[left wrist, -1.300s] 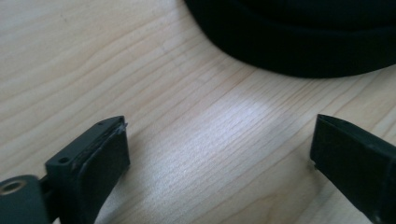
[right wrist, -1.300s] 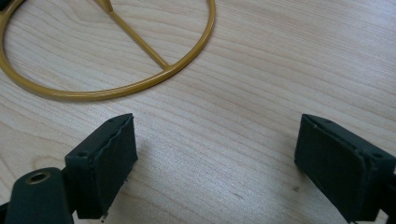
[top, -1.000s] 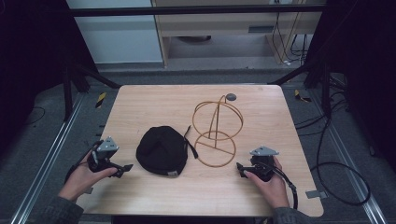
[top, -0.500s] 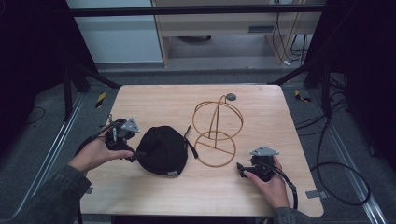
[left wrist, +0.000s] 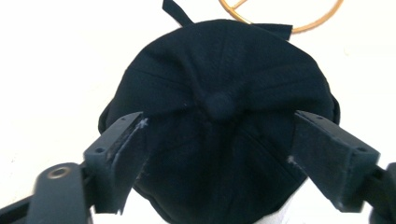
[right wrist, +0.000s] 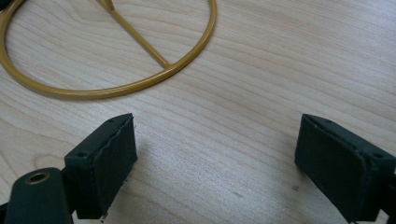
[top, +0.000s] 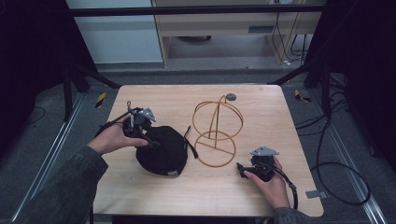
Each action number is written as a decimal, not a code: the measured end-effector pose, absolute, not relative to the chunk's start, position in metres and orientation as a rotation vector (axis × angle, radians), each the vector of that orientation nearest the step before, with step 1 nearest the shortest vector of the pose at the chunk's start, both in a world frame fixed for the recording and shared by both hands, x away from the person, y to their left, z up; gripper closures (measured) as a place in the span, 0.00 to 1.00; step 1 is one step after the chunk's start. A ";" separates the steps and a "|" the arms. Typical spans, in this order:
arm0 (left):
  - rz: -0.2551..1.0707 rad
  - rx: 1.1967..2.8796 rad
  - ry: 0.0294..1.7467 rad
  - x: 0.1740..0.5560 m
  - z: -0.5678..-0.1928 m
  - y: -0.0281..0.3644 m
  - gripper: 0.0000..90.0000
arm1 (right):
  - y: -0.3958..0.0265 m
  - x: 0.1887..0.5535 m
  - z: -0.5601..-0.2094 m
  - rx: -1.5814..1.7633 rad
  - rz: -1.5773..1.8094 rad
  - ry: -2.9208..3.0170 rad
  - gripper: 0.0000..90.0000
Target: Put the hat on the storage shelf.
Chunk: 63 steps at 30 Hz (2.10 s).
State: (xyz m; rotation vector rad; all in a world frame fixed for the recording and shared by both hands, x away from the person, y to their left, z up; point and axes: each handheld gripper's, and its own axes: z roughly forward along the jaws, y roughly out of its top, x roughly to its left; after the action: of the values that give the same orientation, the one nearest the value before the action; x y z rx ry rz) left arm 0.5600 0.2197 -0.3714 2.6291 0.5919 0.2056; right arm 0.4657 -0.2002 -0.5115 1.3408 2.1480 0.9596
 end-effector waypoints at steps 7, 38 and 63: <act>0.170 2.633 0.572 0.563 -0.379 0.214 0.31 | -0.200 0.466 -0.512 1.341 0.960 2.148 0.14; 0.117 2.693 0.535 0.563 -0.388 0.200 0.81 | -0.200 0.466 -0.512 1.340 0.959 2.149 0.14; 0.299 2.595 0.431 0.493 -0.303 0.232 0.82 | -0.200 0.466 -0.512 1.340 0.959 2.149 0.14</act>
State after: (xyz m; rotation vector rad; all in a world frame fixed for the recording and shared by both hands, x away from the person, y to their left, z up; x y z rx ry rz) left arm 0.4927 0.2317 -0.3031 2.5947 0.4310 0.2986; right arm 0.4657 -0.2002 -0.5115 1.3401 2.1487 0.9586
